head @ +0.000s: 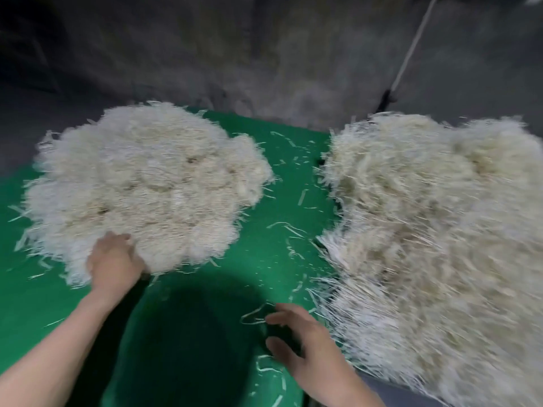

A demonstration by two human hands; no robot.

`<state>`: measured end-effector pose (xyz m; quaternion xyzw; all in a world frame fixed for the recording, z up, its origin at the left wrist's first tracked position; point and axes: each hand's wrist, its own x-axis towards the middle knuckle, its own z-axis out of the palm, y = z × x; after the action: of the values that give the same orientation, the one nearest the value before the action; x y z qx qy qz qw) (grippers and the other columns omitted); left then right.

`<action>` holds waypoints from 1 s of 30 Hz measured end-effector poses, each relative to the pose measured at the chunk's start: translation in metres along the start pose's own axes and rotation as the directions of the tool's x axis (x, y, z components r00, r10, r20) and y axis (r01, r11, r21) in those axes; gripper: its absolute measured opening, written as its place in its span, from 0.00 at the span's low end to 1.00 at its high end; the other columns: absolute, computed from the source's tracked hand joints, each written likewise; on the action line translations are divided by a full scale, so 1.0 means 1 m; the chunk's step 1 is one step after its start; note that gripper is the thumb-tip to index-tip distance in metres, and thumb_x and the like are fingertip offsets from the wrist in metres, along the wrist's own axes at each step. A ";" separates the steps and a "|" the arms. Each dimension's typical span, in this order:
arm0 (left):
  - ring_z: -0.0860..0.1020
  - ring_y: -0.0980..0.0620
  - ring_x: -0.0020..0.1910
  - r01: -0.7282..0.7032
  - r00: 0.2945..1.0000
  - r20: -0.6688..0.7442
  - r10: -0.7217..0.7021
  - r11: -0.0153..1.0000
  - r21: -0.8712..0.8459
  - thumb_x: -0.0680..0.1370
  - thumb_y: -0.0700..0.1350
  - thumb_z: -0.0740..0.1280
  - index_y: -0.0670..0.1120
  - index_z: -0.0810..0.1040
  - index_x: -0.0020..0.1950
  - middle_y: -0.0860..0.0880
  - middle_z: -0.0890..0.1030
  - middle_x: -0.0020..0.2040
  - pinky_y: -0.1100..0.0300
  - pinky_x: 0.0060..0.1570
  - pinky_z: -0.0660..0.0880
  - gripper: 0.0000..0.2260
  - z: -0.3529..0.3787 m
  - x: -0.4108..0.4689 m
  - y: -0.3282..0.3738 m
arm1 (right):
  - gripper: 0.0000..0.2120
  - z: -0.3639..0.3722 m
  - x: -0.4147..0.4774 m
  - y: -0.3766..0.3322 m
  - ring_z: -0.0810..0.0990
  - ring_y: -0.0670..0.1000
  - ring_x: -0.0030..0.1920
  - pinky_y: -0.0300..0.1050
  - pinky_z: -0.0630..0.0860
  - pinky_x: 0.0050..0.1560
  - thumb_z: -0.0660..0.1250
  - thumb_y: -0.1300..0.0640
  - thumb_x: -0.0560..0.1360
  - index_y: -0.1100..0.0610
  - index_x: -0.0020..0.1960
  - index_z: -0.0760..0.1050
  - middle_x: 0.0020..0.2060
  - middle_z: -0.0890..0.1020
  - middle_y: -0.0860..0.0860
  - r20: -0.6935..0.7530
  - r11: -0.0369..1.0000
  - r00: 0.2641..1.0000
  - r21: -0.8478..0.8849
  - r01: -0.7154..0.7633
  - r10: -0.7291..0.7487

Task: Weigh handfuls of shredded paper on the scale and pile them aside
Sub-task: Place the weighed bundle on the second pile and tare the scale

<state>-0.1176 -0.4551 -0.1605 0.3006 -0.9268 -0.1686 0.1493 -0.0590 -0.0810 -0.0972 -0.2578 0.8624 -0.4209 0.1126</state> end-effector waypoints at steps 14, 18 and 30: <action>0.78 0.61 0.43 -0.462 0.775 0.117 0.621 0.683 -0.566 0.73 0.33 0.70 0.43 0.84 0.46 0.55 0.81 0.41 0.81 0.45 0.67 0.07 -0.026 -0.245 0.258 | 0.19 -0.168 -0.176 0.090 0.70 0.35 0.61 0.24 0.61 0.58 0.72 0.56 0.73 0.43 0.59 0.70 0.59 0.73 0.38 -0.587 0.961 0.776 0.015 -0.276 0.232; 0.79 0.59 0.38 -0.454 0.729 0.137 0.671 0.623 -0.637 0.74 0.33 0.69 0.43 0.84 0.46 0.56 0.81 0.38 0.70 0.38 0.73 0.07 -0.023 -0.289 0.307 | 0.42 -0.202 -0.208 0.129 0.47 0.50 0.76 0.44 0.47 0.73 0.74 0.51 0.70 0.46 0.76 0.52 0.76 0.49 0.48 -0.608 0.834 0.739 -0.217 -0.507 0.290; 0.78 0.58 0.39 -0.400 0.742 0.170 0.649 0.631 -0.665 0.75 0.43 0.68 0.61 0.77 0.47 0.54 0.82 0.41 0.66 0.39 0.75 0.11 -0.010 -0.341 0.381 | 0.39 -0.279 -0.083 0.199 0.62 0.62 0.71 0.60 0.65 0.69 0.71 0.59 0.70 0.50 0.74 0.54 0.74 0.56 0.61 -0.426 0.587 0.768 -0.494 -0.641 0.479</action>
<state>-0.0426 0.0403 -0.0586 -0.0914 -0.8833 -0.4513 0.0883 -0.1734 0.2523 -0.0819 0.0620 0.9934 -0.0874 0.0418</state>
